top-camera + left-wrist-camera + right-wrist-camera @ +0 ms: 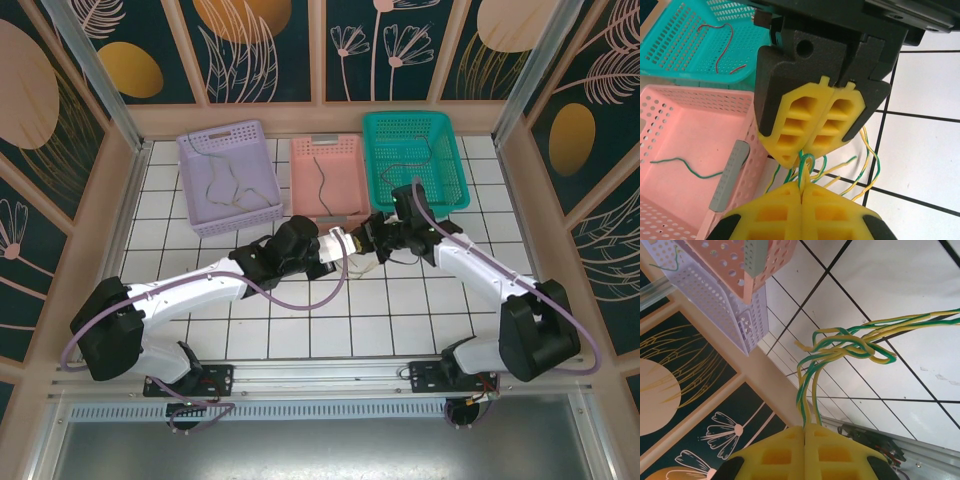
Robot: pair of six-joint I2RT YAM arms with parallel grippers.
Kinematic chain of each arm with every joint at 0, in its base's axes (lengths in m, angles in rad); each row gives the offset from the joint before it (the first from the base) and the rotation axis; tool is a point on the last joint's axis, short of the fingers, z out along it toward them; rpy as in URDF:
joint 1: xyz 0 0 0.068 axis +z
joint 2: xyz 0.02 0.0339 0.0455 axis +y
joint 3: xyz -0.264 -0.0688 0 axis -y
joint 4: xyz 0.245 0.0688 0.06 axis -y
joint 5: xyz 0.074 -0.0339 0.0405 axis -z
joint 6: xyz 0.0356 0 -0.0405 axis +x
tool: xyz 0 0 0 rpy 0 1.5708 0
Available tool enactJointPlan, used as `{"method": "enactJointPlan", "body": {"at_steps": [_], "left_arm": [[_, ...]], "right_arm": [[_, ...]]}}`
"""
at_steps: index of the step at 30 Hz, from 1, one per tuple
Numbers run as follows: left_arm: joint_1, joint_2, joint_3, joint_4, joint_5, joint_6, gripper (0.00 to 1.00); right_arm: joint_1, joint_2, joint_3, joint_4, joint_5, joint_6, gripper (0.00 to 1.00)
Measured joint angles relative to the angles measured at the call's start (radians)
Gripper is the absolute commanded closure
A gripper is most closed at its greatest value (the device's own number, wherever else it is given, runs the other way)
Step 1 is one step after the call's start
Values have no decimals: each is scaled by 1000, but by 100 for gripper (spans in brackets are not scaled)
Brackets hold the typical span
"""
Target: Untangle the cables
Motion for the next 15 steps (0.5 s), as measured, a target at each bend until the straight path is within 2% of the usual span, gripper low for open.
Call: {"method": "enactJointPlan", "body": {"at_steps": [4, 9, 11, 15], "left_arm": [[-6, -34, -19, 9, -9, -45, 100], [-8, -156, -112, 25, -57, -157, 100], [-9, -204, -151, 18, -90, -209, 100], [-9, -280, -217, -1, -171, -303, 100]], "right_arm": [[-90, -85, -32, -39, 19, -6, 100], [-303, -217, -60, -96, 24, -41, 100], [-388, -238, -60, -111, 37, -69, 100], [-481, -240, -60, -157, 53, -116, 100]]}}
